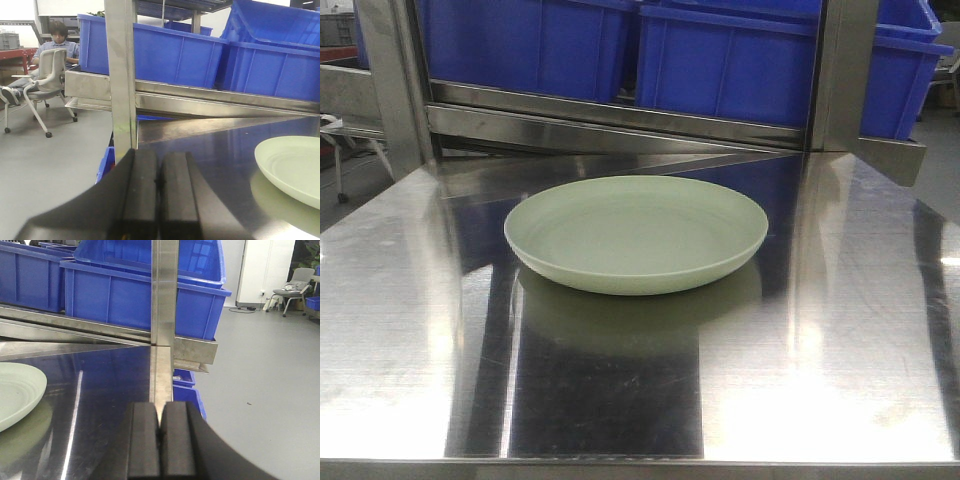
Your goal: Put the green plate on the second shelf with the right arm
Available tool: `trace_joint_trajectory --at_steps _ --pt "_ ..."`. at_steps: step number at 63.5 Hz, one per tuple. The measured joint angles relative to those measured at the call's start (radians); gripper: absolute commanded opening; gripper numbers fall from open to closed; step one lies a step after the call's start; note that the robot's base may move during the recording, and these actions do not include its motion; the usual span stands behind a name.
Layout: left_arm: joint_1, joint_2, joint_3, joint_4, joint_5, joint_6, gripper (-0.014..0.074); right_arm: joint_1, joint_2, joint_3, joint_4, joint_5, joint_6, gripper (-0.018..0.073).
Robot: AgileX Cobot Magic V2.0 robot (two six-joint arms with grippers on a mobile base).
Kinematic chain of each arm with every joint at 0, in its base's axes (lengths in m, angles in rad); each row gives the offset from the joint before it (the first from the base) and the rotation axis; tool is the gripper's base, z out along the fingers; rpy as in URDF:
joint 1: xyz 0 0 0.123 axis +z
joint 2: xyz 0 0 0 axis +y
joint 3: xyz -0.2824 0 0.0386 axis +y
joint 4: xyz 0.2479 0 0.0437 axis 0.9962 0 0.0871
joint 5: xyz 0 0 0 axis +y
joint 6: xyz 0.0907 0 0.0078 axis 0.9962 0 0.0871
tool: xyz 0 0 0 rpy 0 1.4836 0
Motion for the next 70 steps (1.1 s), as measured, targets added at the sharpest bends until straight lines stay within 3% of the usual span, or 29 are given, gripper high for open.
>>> trace_joint_trajectory --at_steps 23,34,44,57,70 --pt "0.0 0.0 0.0 0.0 0.0 0.0 0.013 0.0 0.0 -0.041 0.0 -0.028 0.04 0.0049" --pt "0.0 0.0 0.0 0.0 0.0 0.0 0.013 0.0 0.021 -0.284 0.002 0.019 0.052 0.0049" --pt "0.0 0.0 0.0 0.0 0.0 0.0 0.013 0.0 0.21 -0.612 0.032 0.083 0.086 0.0049" --pt "0.0 0.0 0.0 0.0 0.0 0.0 0.013 0.0 0.593 -1.043 0.207 0.44 0.107 0.0049" --pt "0.0 0.0 0.0 0.0 0.0 0.0 0.013 0.0 0.957 -1.272 0.327 0.835 0.104 0.0049"
